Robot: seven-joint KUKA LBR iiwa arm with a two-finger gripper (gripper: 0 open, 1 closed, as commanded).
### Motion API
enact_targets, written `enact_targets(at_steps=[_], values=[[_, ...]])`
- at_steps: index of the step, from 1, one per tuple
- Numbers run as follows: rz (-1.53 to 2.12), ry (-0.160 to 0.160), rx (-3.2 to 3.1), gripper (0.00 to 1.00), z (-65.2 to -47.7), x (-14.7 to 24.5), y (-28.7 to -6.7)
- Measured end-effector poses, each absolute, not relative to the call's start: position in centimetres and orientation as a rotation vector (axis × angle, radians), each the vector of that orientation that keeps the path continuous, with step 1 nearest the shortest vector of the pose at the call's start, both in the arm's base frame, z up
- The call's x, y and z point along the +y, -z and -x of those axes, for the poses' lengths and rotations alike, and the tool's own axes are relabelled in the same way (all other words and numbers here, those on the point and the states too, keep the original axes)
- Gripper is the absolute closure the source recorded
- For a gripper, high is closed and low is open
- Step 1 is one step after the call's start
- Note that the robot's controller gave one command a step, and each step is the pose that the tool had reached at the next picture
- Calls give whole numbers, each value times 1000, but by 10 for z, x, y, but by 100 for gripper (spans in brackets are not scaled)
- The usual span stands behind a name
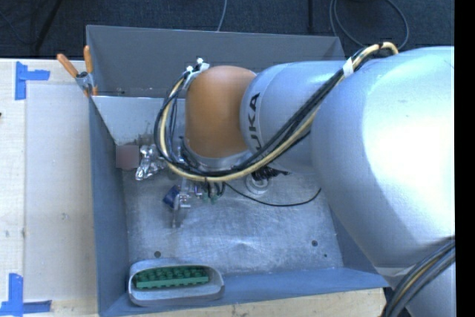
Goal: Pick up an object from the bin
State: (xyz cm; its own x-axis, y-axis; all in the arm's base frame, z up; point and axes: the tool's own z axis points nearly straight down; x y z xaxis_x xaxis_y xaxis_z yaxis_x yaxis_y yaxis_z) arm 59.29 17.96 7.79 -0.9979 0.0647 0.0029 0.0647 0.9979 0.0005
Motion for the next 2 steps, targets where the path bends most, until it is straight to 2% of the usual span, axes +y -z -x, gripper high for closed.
enact_targets(at_steps=[1,2], values=[[107,1,-3139,100,-594,179,-80],[-96,4,-3150,100,-607,177,-218]])
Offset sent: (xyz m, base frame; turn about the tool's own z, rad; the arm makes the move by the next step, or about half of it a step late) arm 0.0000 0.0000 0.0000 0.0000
